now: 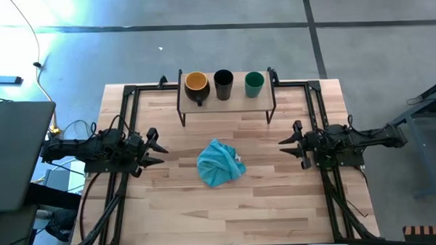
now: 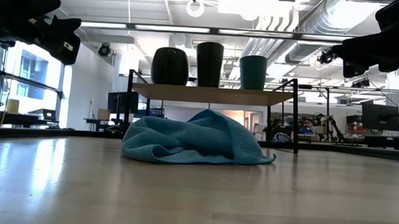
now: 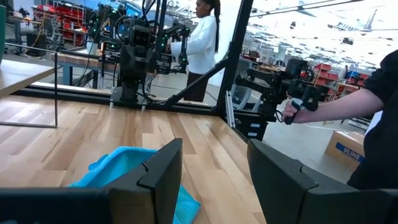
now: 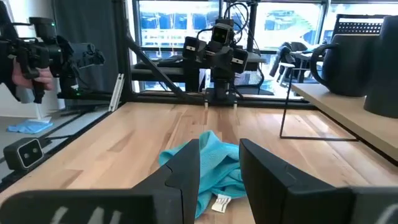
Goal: Stack small to large cups/mugs on shelf
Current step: Return to Home Position
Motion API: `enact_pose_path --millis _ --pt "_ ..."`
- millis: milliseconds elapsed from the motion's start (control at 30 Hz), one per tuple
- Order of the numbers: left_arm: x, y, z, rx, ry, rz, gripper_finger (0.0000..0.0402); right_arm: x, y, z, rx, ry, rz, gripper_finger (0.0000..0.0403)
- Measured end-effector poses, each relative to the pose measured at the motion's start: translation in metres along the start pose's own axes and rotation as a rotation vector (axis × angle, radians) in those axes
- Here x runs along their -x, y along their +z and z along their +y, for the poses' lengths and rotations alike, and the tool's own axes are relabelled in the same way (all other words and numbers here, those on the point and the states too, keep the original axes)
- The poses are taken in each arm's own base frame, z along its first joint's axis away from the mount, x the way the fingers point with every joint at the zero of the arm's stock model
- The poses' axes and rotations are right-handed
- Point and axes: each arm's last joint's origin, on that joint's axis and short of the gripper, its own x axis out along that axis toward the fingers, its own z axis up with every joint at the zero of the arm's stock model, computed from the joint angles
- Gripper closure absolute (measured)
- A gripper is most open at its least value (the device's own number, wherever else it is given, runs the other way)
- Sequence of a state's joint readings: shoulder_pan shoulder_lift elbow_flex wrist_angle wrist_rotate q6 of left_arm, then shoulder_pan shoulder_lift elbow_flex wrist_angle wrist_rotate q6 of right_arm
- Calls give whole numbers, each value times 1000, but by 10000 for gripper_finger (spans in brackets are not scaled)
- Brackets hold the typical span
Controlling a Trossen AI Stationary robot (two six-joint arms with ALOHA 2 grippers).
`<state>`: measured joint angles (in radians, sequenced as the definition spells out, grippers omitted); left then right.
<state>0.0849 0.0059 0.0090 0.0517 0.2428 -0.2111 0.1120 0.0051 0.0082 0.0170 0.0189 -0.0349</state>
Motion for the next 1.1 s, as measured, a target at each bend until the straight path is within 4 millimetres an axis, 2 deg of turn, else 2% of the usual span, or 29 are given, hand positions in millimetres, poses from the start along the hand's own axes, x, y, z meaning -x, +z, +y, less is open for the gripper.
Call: enact_pose_path --millis 1100 --pt "0 0 0 3 0 0 231 0 0 0 -35 0 0 299"
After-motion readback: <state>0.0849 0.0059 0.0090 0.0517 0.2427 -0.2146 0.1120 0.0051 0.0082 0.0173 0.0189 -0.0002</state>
